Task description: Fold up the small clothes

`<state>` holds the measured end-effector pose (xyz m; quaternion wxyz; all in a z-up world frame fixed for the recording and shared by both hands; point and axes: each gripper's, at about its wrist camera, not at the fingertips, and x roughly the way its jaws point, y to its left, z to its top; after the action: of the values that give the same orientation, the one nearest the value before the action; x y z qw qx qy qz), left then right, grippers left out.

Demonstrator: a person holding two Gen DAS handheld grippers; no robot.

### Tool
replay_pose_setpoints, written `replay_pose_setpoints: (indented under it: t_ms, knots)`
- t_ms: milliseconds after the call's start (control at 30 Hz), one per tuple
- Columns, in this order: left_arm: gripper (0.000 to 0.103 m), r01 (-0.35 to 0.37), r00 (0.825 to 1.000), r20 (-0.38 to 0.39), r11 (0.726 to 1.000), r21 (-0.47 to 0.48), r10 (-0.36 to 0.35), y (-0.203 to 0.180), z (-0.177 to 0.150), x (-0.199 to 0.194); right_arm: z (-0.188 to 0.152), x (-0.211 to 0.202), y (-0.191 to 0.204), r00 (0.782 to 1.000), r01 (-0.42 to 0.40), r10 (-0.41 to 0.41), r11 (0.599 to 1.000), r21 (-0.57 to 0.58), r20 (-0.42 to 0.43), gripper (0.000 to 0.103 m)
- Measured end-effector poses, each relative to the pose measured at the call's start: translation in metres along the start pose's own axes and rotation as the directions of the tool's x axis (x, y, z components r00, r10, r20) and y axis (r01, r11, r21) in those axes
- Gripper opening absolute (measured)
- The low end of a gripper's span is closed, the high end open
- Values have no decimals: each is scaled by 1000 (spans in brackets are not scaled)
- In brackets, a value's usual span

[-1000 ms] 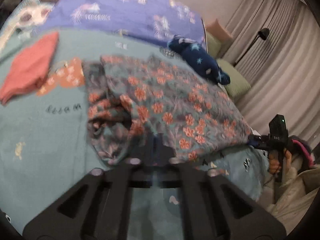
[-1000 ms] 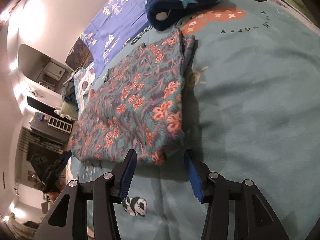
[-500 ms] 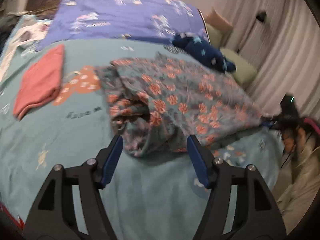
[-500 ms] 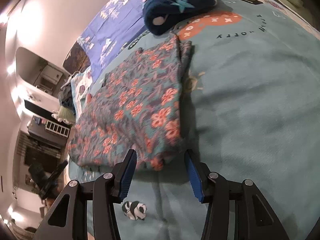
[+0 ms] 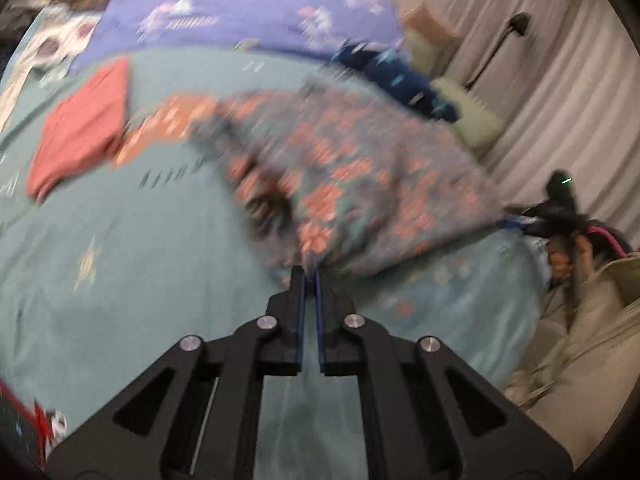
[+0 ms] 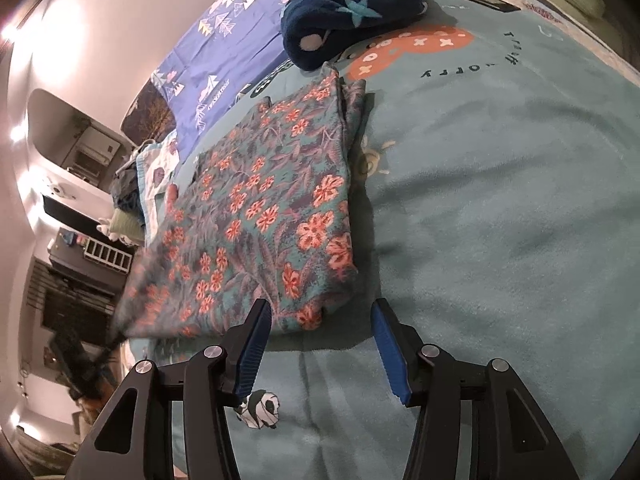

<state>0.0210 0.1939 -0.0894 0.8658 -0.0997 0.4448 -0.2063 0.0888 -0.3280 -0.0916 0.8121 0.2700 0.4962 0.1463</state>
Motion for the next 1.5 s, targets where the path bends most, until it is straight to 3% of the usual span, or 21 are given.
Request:
replay_pose_setpoints:
  t_ms: [100, 133, 167, 233, 333, 400, 433, 467, 500, 533, 600, 700, 833, 900, 967, 1033, 1100, 1133, 1233, 1367, 1500]
  knots:
    - [8, -2, 1000, -2, 993, -117, 1, 18, -12, 0, -5, -1, 1, 1000, -16, 16, 1000, -13, -4, 56]
    - [19, 34, 999, 8, 987, -159, -34, 20, -14, -2, -6, -1, 3, 1000, -24, 24, 1000, -18, -6, 56]
    - [44, 62, 998, 18, 981, -184, -60, 20, -13, -2, -7, 0, 3, 999, -37, 37, 999, -22, -8, 58]
    - [69, 107, 994, 47, 971, -212, -99, 16, -11, -2, -5, 2, 4, 998, -67, 67, 998, -12, -10, 61]
    - [69, 211, 977, 54, 945, -250, -204, 8, 1, 19, 4, 17, 5, 992, -123, 123, 992, 23, -9, 61]
    - [66, 220, 975, 58, 931, -292, -212, 7, 8, 35, 13, 28, 7, 991, -132, 132, 990, 44, 11, 55]
    - [31, 222, 975, 81, 929, -297, -207, 7, 10, 37, 16, 30, 8, 994, -113, 112, 992, 49, 18, 38]
    - [10, 220, 975, 77, 918, -329, -206, 11, 14, 42, 20, 33, 10, 997, -82, 82, 995, 52, 10, 13]
    - [9, 232, 973, 74, 898, -375, -220, 15, 15, 43, 22, 33, 12, 998, -67, 67, 996, 67, 6, 12]
    - [9, 257, 966, 97, 881, -398, -238, 18, 14, 39, 22, 27, 15, 998, -63, 62, 996, 61, 16, 12]
    - [9, 265, 964, 114, 895, -360, -239, 7, 10, 21, 20, 5, 24, 998, -55, 55, 998, 10, 42, 12]
    - [9, 269, 963, 71, 913, -307, -260, -17, -3, 3, 12, -26, 30, 999, -29, 30, 999, -29, 41, 12]
    - [12, 154, 984, -53, 961, -231, -171, -36, -21, 5, -5, -26, 22, 995, 58, -64, 996, -71, -80, 20]
    - [15, 120, 987, -76, 961, -250, -143, -29, -24, 4, -13, -19, 10, 977, 152, -163, 984, -92, -135, 29]
    - [34, 97, 994, -22, 952, -290, -108, -13, -22, -16, -12, -29, 1, 982, 151, -158, 986, -74, -105, 42]
    - [49, 65, 997, 69, 953, -295, -47, -3, -6, -33, 1, -48, -4, 989, 144, -145, 988, -50, -8, 46]
    - [56, 56, 988, 153, 966, -253, -17, 3, 21, -43, 26, -61, 0, 988, 133, -126, 988, -79, 92, 57]
    - [61, 52, 985, 170, 976, -211, -16, 6, 41, -38, 43, -61, 6, 984, 139, -125, 984, -110, 124, 58]
    - [62, 36, 989, 147, 981, -189, -8, 18, 81, -4, 89, -37, 17, 982, 146, -120, 972, -185, 148, 59]
    - [62, -47, 999, -18, 974, -222, 44, 38, 111, 70, 140, 23, 19, 989, 139, -125, 970, -200, 79, 59]
    - [62, -55, 998, -46, 978, -202, 47, 40, 116, 97, 158, 67, 5, 993, 111, -115, 973, -200, -6, 59]
